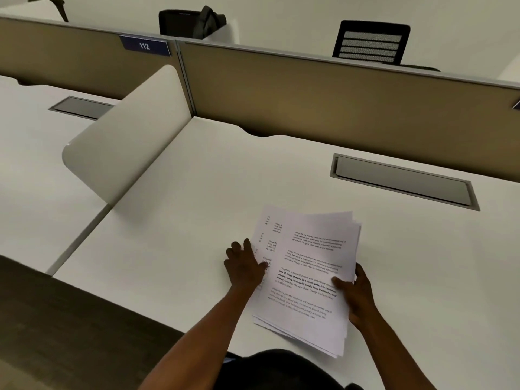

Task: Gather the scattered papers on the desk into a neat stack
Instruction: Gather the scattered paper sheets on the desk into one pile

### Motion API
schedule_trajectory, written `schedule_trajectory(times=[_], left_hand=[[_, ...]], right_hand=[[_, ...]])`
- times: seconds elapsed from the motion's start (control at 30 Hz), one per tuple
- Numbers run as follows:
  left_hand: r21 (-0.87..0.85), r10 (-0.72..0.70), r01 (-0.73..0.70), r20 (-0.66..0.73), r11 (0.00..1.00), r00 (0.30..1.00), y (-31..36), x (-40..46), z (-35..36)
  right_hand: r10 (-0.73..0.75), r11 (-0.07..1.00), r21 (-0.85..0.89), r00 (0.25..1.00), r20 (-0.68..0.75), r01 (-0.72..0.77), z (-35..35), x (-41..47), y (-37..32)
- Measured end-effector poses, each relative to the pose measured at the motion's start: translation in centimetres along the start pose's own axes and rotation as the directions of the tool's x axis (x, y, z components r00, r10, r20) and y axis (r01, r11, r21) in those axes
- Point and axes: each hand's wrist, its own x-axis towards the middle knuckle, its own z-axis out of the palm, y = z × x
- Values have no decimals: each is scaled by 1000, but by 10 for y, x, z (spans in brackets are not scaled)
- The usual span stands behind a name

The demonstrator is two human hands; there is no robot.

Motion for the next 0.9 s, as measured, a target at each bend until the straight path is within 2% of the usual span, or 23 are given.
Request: schedule_trajectory(times=[0.17, 0.33, 0.57, 0.73, 0.9], left_hand=[[-103, 12, -9, 25, 995, 1000, 4, 3, 2], [-337, -48, 68, 65, 939, 997, 13, 5, -1], [-596, -51, 106, 108, 796, 993, 11, 13, -5], [-704, 31, 144, 230, 695, 973, 5, 21, -7], [-771, 89, 203, 318, 604, 944, -4, 31, -8]], right_hand=[[-103, 974, -212, 992, -78, 85, 10, 2, 8], [-164, 936, -337, 973, -163, 102, 23, -4, 13], [-171, 948, -298, 968, -184, 111, 29, -9, 8], [-198, 957, -230, 978, -68, 178, 31, -15, 2], [-228, 952, -214, 973, -24, 218, 29, -19, -1]])
